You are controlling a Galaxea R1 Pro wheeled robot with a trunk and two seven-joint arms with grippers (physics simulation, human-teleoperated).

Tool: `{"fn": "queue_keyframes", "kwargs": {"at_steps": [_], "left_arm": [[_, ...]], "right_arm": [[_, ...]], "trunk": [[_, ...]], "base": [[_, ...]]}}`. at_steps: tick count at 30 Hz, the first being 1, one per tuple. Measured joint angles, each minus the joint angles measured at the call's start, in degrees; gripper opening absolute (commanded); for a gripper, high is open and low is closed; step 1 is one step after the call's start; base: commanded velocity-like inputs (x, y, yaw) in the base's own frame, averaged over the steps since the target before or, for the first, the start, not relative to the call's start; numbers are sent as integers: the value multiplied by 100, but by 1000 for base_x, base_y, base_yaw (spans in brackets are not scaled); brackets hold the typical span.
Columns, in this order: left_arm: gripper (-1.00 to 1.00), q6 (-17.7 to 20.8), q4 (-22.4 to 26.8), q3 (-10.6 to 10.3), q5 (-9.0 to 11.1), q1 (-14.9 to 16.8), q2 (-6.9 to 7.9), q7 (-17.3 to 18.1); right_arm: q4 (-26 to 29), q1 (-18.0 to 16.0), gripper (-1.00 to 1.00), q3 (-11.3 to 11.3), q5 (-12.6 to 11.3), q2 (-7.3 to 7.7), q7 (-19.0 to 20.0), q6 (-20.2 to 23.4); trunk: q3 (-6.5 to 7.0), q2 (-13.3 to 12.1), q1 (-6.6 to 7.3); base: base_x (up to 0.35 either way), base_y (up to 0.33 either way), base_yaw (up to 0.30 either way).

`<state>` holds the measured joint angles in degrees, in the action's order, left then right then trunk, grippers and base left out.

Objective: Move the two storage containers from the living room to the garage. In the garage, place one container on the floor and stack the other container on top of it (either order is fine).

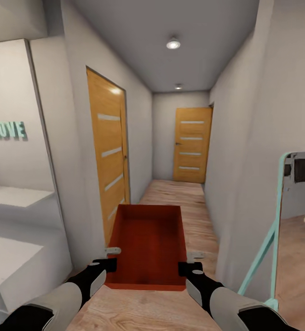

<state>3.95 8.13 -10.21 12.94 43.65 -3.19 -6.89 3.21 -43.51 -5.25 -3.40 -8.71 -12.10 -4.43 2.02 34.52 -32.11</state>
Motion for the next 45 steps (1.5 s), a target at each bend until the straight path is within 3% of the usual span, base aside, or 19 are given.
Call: {"fn": "queue_keyframes", "kwargs": {"at_steps": [20, 33, 45], "left_arm": [[-100, 0, 0, 1, 0, 0, 0, 0], [-100, 1, 1, 9, -4, -1, 6, 14], [-100, -6, -7, 24, -10, -2, 21, 44]], "right_arm": [[0, 0, -100, 2, 2, 1, 2, 0], [-2, -1, -100, 1, -2, -1, 9, 0], [-3, -1, -100, -1, 0, -13, -5, -2]], "trunk": [[0, 0, 0], [0, 0, 0], [0, 0, 0]], "base": [[316, 187, -273], [317, 164, -13], [323, 16, 0]]}}
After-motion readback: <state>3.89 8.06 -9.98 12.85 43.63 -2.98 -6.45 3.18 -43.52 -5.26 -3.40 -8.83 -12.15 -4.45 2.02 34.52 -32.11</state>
